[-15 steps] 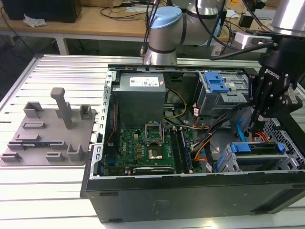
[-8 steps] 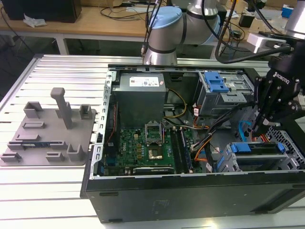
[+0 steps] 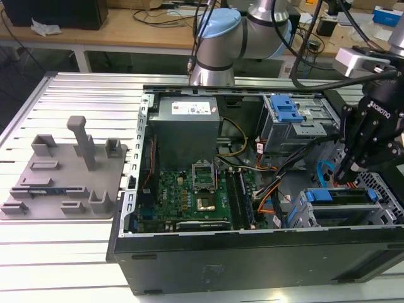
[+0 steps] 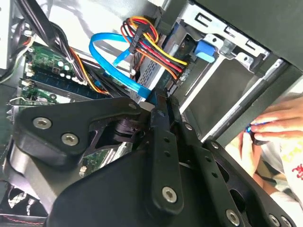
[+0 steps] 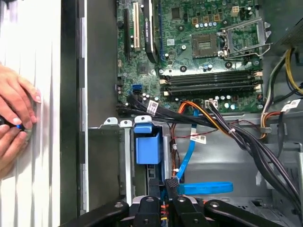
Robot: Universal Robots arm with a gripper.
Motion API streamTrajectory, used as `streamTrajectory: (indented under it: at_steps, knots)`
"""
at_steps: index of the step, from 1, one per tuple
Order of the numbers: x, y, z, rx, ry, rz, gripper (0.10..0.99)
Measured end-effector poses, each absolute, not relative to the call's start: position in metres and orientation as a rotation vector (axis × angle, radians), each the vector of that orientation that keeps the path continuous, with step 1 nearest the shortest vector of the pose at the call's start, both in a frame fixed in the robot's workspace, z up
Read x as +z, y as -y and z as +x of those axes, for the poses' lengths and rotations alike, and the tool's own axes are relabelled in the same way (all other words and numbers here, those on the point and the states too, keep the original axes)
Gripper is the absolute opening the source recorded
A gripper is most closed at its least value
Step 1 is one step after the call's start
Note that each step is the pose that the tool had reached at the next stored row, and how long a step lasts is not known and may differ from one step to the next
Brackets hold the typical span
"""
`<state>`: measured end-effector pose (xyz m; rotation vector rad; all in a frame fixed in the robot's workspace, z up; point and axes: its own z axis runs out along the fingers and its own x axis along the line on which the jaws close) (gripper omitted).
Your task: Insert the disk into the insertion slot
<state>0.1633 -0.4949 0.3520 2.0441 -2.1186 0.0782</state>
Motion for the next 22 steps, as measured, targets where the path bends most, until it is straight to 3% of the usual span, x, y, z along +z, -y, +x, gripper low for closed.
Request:
streamTrajectory:
  at_steps: [12, 22]
  knots:
    - [0.352, 0.507, 0.164, 0.019, 2.149, 2.076, 0.161]
    - [0.351, 0.511, 0.164, 0.019, 2.150, 2.077, 0.161]
